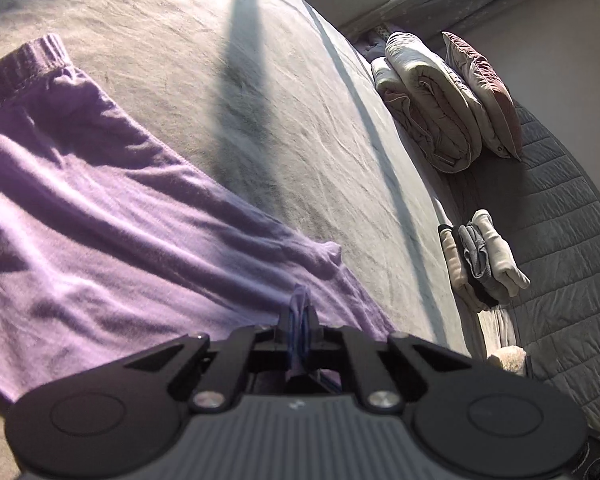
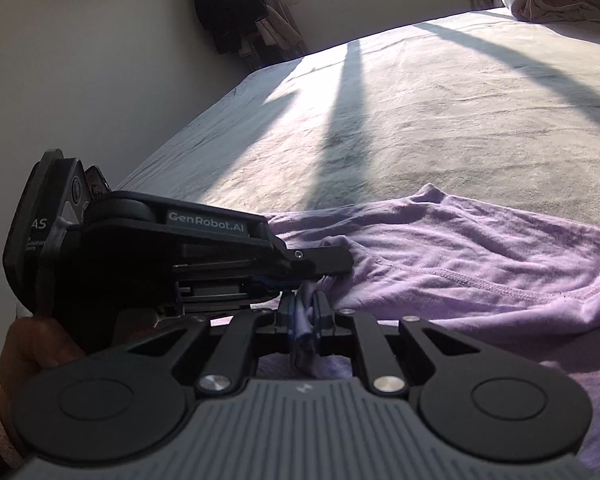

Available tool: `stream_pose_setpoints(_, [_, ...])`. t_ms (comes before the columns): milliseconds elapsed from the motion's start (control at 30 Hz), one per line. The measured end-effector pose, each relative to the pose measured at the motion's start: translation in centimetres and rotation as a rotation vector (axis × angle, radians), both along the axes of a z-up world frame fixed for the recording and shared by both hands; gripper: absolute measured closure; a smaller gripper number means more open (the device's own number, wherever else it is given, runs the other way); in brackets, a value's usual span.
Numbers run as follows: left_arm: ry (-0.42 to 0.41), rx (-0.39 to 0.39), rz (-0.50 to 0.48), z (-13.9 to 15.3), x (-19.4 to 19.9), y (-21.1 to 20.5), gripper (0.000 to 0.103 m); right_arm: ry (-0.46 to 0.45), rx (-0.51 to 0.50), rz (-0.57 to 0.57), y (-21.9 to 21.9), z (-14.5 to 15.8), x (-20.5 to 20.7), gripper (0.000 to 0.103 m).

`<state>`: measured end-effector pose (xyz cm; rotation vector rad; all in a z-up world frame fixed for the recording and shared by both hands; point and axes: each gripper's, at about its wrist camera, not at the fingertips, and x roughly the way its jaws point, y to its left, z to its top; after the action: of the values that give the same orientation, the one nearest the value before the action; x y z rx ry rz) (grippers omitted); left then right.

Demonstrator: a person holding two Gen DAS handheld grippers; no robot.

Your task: Fold clothes

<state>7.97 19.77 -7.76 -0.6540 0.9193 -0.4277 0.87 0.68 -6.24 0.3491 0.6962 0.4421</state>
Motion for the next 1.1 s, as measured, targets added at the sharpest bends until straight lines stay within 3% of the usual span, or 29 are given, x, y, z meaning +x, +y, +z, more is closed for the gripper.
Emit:
stream_pose_setpoints(267, [-0.11, 0.105, 0.137, 2.2, 1.0, 5.7, 0.099, -0.029, 0.097, 0.037, 5.8, 0.1, 3.0, 0.091])
stream_pose_setpoints(467, [-0.13, 0.168, 0.221, 2.6, 1.4, 8.6, 0.099, -0.013, 0.16, 0.047, 9.6, -0.4, 4.7, 0.091])
stream_pose_setpoints(767, [-0.118, 0.185, 0.296, 2.1, 0.8, 11.6, 0.098, 0.051, 0.237, 0.044, 12.5, -1.8, 5.9, 0.088])
stream_pose_setpoints(1000, [-0.167, 0.138, 0.358, 3.0, -0.5, 13.3, 0.098, 0.072, 0.266, 0.063, 13.3, -2.8, 5.9, 0.084])
stream_pose_setpoints(1100, [-0.199, 0.13, 0.365, 3.6, -1.2, 13.8, 0.098, 0.08, 0.318, 0.149, 13.8, -2.8, 6.1, 0.081])
